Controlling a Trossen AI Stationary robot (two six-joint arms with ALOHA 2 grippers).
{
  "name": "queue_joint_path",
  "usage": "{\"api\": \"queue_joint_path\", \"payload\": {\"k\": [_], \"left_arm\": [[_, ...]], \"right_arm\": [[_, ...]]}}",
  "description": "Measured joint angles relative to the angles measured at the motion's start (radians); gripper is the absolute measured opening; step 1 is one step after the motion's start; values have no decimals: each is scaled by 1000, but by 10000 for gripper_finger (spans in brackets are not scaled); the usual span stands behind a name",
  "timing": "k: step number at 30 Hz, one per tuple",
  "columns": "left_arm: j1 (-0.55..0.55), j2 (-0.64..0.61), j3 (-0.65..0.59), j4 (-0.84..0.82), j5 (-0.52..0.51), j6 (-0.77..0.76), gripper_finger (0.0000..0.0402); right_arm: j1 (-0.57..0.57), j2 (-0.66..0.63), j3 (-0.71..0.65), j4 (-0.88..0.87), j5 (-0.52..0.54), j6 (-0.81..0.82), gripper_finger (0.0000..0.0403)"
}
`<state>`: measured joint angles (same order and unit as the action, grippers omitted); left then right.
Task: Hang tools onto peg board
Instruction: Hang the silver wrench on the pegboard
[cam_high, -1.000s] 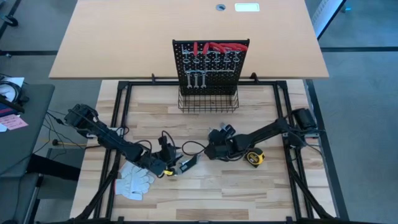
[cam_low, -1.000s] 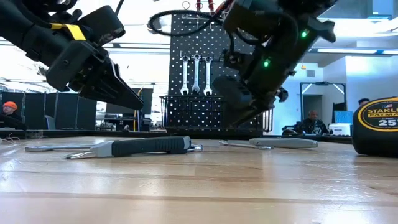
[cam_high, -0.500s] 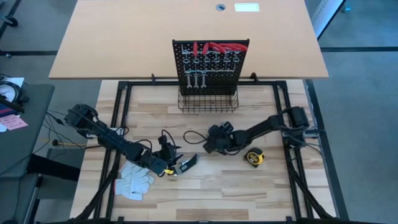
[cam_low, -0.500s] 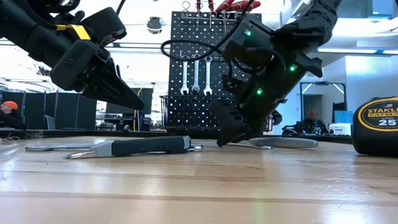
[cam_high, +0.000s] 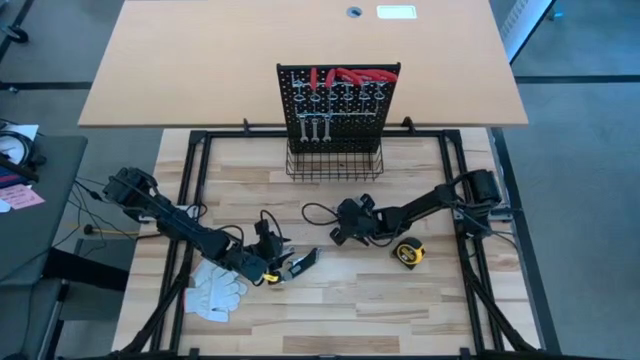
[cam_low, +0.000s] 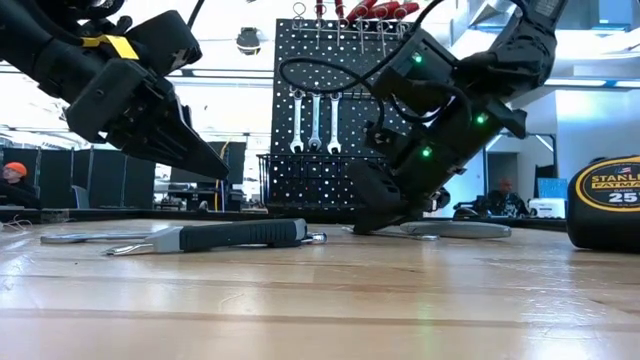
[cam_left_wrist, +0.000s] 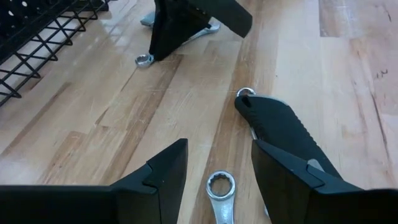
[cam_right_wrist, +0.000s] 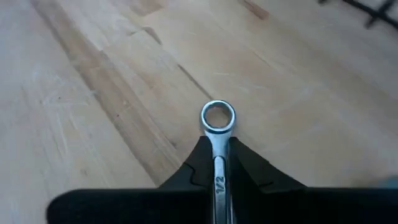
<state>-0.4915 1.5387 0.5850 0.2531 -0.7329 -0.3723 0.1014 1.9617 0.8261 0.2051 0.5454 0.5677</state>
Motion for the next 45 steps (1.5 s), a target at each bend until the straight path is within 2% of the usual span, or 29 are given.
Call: {"api": "queue_joint_path", "payload": {"k": [8, 13, 22, 24, 28, 30, 33, 38, 40, 45], "left_arm": [[-24, 0, 0, 0, -9, 11, 173], [-26, 0, 0, -1, -12, 12, 173], [-25, 0, 0, 1, -12, 23, 173], [-21, 0, 0, 10, -12, 73, 173], [12, 43, 0, 113, -6, 325, 173], [40, 79, 0, 204, 47, 420, 173], [85, 141, 1, 288, 133, 467, 173], [173, 202, 6, 327, 127, 464, 173], [207, 215, 11, 335, 158, 464, 173], [283, 216, 23, 343, 405, 481, 173]], "right_arm": [[57, -49, -3, 89, -33, -99, 32], [89, -70, -4, 137, -17, -150, 6], [95, -73, -3, 185, -5, -154, 7], [96, -74, -2, 211, -7, -159, 5], [97, -75, -1, 227, -67, -184, 5], [97, -75, -1, 237, -87, -206, 5], [101, -76, -1, 261, -104, -227, 5], [110, -76, 0, 273, -144, -254, 5], [110, -76, 0, 281, -155, -255, 5], [114, -76, 0, 290, -155, -265, 5]]}}
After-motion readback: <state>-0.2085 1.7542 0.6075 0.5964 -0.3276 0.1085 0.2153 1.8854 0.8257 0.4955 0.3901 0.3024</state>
